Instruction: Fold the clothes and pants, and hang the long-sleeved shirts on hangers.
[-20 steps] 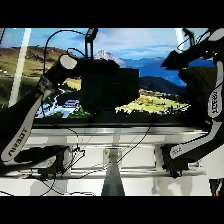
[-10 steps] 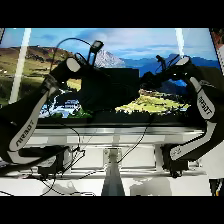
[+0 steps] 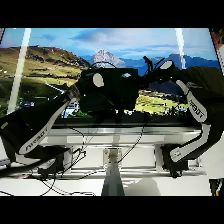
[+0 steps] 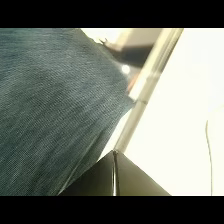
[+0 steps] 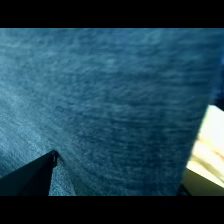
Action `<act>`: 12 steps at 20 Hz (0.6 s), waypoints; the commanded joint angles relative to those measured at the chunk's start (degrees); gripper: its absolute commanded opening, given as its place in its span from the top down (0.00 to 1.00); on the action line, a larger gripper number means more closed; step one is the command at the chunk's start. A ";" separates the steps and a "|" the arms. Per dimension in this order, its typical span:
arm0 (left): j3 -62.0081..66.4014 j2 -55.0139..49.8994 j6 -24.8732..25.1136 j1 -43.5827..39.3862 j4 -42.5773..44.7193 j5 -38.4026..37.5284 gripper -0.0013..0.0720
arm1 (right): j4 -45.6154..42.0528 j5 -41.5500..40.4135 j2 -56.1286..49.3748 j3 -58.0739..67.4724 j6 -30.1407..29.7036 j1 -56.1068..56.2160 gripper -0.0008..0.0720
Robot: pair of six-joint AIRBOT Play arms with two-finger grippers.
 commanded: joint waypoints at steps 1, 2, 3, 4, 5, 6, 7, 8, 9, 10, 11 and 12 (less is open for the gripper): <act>0.02 -0.17 -0.02 -1.18 0.59 -0.98 0.96 | 0.04 -3.65 -0.07 -0.07 0.26 3.98 0.05; 0.02 -0.17 -0.02 -0.55 0.61 -1.01 0.96 | 0.04 -5.44 -0.07 -0.04 0.24 5.20 0.10; 0.02 -0.15 -0.02 0.26 0.61 -1.03 0.96 | 0.07 -7.15 -0.04 -0.04 0.22 6.21 0.38; 0.02 -0.07 -0.02 1.18 0.63 -1.03 0.96 | 0.11 -8.39 -0.04 -0.02 0.22 6.84 0.76; 0.02 0.09 0.00 2.51 0.68 -1.01 0.96 | 0.11 -8.70 -0.04 0.44 0.11 7.10 0.95; 0.04 0.48 0.00 4.11 1.09 -1.03 0.96 | 0.04 -8.74 -0.02 1.31 -0.04 7.06 0.96; 0.07 1.31 -0.02 6.08 2.69 -1.03 0.96 | -0.07 -8.50 0.17 2.45 -0.02 6.56 0.96; 0.07 2.64 -0.07 8.20 5.27 -1.07 0.96 | -0.04 -8.33 0.79 3.74 0.00 5.70 0.96; 0.07 4.37 -0.52 10.29 8.00 -1.05 0.96 | -0.04 -8.20 1.90 5.03 0.02 4.59 0.96; 0.07 6.78 -0.96 12.76 10.91 -1.03 0.96 | 0.00 -8.22 3.37 6.14 0.04 3.23 0.96; 0.07 9.33 -0.96 15.26 13.20 -1.01 0.96 | 0.00 -8.20 5.35 7.19 0.22 1.44 0.96; 0.07 12.20 -1.07 17.97 15.02 -0.98 0.96 | -0.04 -8.15 7.50 8.07 0.22 -0.52 0.96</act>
